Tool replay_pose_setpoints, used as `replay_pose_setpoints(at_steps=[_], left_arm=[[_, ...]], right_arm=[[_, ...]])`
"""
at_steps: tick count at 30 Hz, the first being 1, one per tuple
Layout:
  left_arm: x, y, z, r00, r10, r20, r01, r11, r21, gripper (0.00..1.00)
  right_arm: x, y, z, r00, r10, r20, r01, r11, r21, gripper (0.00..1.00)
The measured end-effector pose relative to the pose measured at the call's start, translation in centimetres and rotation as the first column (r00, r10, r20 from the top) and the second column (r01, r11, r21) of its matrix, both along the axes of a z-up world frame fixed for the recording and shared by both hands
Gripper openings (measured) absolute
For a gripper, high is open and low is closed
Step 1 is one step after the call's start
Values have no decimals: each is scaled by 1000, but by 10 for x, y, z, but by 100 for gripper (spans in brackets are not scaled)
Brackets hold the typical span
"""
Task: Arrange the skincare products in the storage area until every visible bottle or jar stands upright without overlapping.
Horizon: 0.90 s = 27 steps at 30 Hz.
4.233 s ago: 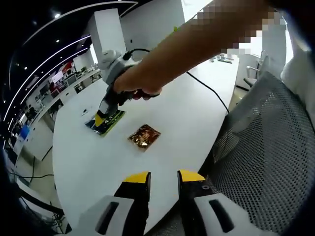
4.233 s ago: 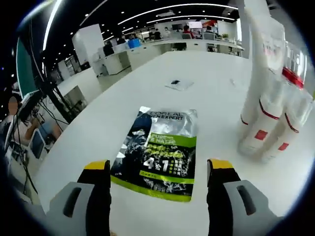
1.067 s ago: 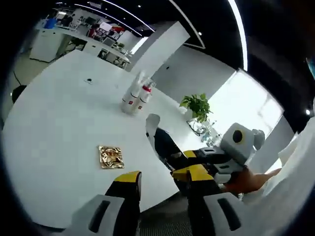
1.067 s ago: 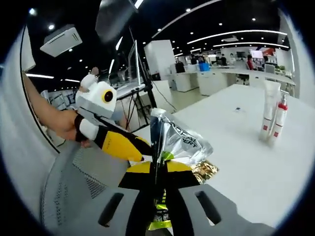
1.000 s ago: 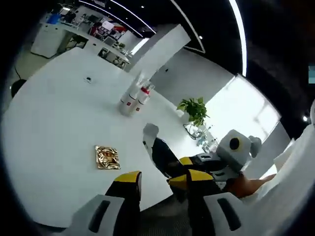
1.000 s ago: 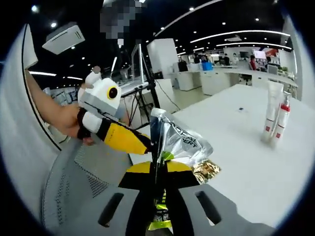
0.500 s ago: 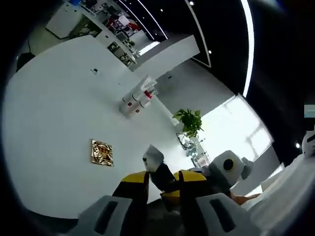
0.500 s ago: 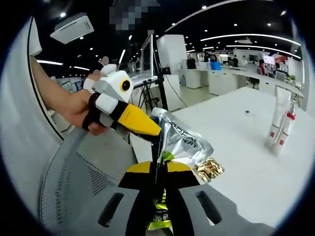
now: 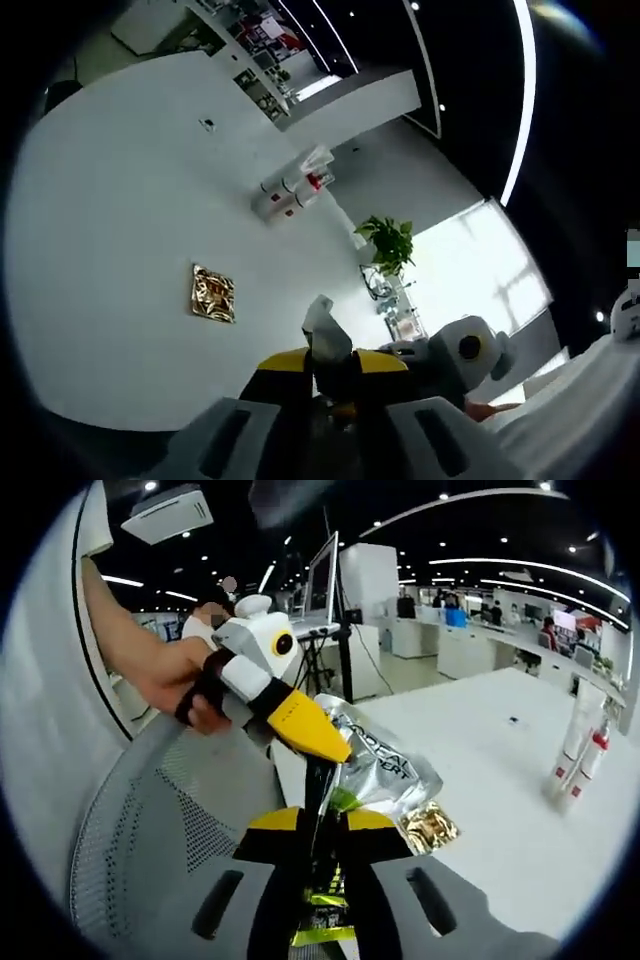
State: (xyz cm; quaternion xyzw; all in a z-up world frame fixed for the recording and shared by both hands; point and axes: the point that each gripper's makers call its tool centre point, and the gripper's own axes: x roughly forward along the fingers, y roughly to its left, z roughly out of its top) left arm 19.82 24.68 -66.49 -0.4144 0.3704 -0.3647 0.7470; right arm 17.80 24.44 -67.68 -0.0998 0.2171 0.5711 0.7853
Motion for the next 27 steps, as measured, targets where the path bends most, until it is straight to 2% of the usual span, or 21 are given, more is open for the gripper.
replay_pose_setpoints(at_steps=[1, 4, 6, 9, 10, 13, 16, 17, 20, 21, 22, 24, 25, 26, 27], left_arm=[[0, 0, 1, 1000, -3, 2, 3, 1000, -5, 12], [0, 0, 2, 1000, -5, 1, 5, 1000, -16, 11], [-1, 0, 4, 1000, -14, 5, 14, 1000, -26, 10], [-4, 0, 5, 1000, -29, 5, 29, 999, -28, 7], [-5, 1, 4, 999, -36, 20, 36, 999, -12, 7], [-5, 4, 8, 999, -31, 20, 32, 999, -43, 5], [-4, 5, 10, 999, -32, 21, 34, 998, -61, 4], [-4, 5, 11, 999, -36, 19, 37, 997, -73, 4], [-6, 4, 17, 999, -47, 21, 49, 992, -116, 3], [-7, 4, 21, 998, -53, 25, 56, 989, -135, 3], [-7, 3, 24, 998, -59, 24, 62, 985, -163, 3], [-9, 3, 26, 997, -76, 22, 79, 981, -178, 2], [-11, 3, 28, 996, -91, 12, 92, 977, -195, 2], [-11, 2, 29, 995, -101, 14, 102, 976, -194, 2], [-13, 2, 30, 993, -117, 10, 117, 973, -197, 2]], right_arm=[[1, 0, 0, 1000, -2, -2, 2, 1000, 3, 17], [2, 1, 2, 996, -29, -89, 34, 998, 60, 22], [5, 1, 3, 992, -42, -119, 52, 995, 87, 26], [10, 1, 3, 982, -72, -172, 93, 989, 118, 36], [13, -1, 5, 976, -87, -197, 116, 984, 138, 38], [16, -2, 15, 962, -97, -255, 156, 963, 221, 42], [22, -6, 24, 929, -105, -355, 224, 924, 311, 48], [27, -8, 27, 909, -114, -401, 262, 903, 339, 50], [37, -18, 26, 865, -146, -481, 348, 864, 363, 57], [39, -20, 27, 860, -150, -488, 361, 854, 373, 58], [38, -21, 29, 857, -136, -497, 361, 848, 388, 59], [34, -18, 33, 838, -94, -537, 360, 835, 417, 59], [29, -15, 35, 828, -61, -558, 350, 833, 428, 58], [22, -11, 36, 808, -18, -588, 335, 836, 435, 56], [19, -8, 36, 804, 1, -594, 323, 839, 437, 54]])
